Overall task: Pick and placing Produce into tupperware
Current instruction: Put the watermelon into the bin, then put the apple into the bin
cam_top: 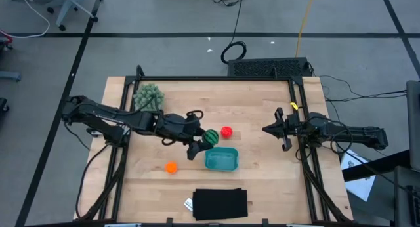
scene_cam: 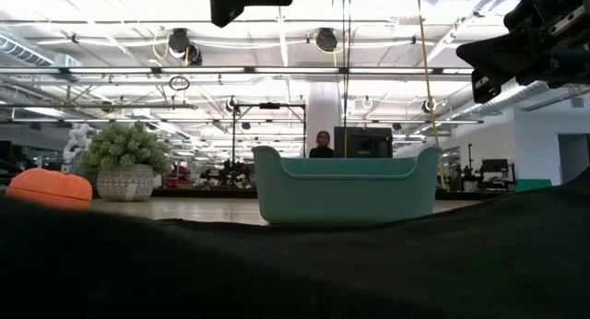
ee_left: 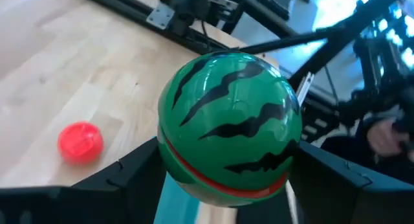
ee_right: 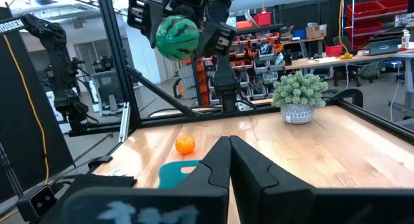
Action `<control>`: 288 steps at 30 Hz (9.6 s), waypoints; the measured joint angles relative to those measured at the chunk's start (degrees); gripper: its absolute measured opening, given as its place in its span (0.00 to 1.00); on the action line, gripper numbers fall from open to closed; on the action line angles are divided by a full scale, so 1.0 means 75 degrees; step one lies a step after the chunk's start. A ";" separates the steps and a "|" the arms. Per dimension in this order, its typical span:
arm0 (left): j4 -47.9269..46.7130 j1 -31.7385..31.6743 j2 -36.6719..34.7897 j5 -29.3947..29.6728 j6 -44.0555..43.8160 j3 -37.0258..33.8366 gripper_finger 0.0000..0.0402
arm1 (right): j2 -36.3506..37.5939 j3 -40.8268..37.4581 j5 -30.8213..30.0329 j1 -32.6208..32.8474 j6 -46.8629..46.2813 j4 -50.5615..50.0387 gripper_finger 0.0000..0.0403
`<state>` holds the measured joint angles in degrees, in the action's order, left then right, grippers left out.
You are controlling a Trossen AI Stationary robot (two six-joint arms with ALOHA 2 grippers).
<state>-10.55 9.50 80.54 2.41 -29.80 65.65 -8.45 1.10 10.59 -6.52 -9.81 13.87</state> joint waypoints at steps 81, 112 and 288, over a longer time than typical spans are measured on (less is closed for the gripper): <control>-0.3287 -0.0126 0.3494 -0.0314 0.3164 0.2448 0.71 | -0.0370 0.0000 -0.0006 0.0000 0.0202 0.0685 0.00; -0.2919 0.0855 0.4114 0.1496 -0.0870 0.2442 0.71 | -0.0388 0.0000 -0.0006 0.0000 0.0202 0.0586 0.00; -0.4648 0.0408 0.4866 0.0088 0.3571 0.4674 0.40 | -0.0679 0.0000 -0.0006 -0.0002 0.0202 0.0568 0.00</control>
<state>-45.41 12.56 117.03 3.07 -3.02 100.71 -13.54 1.10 10.55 -6.54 -8.29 18.13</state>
